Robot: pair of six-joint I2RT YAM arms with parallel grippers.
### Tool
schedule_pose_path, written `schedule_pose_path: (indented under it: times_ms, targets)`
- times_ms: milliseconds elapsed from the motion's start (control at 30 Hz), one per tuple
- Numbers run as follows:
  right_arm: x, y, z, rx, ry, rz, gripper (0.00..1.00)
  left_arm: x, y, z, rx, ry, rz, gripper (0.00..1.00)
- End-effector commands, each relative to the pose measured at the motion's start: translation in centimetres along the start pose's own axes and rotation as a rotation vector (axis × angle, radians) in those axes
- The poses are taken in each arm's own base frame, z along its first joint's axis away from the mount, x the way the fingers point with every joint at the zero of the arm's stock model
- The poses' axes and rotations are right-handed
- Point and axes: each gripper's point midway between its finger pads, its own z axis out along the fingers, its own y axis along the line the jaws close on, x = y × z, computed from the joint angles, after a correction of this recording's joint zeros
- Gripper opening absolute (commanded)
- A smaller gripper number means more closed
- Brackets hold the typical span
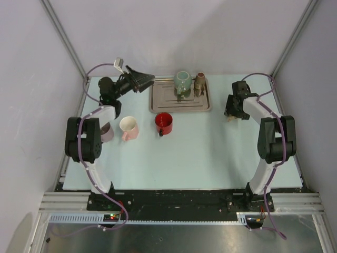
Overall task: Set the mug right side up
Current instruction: Place the cup at the center of the board.
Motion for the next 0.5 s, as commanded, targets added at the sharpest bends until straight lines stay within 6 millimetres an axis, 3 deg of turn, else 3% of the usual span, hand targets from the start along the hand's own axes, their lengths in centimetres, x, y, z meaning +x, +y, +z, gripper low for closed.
schedule_pose_path:
  times_ms: [0,167,467]
  targets:
    - [-0.6,-0.3,0.8,0.003,-0.029,0.003,0.73,-0.6,-1.7,-1.3,-0.039,-0.018,0.143,0.98]
    - [-0.5,-0.6,1.2,-0.004,-0.027,0.003,0.68,0.0,0.1,-2.3,-0.143,-0.014,0.172,0.98]
    - [-0.4,-1.3,1.5,-0.024,-0.036,-0.003,0.5,-0.3,1.4,-5.9,-0.261,-0.008,0.244,0.98]
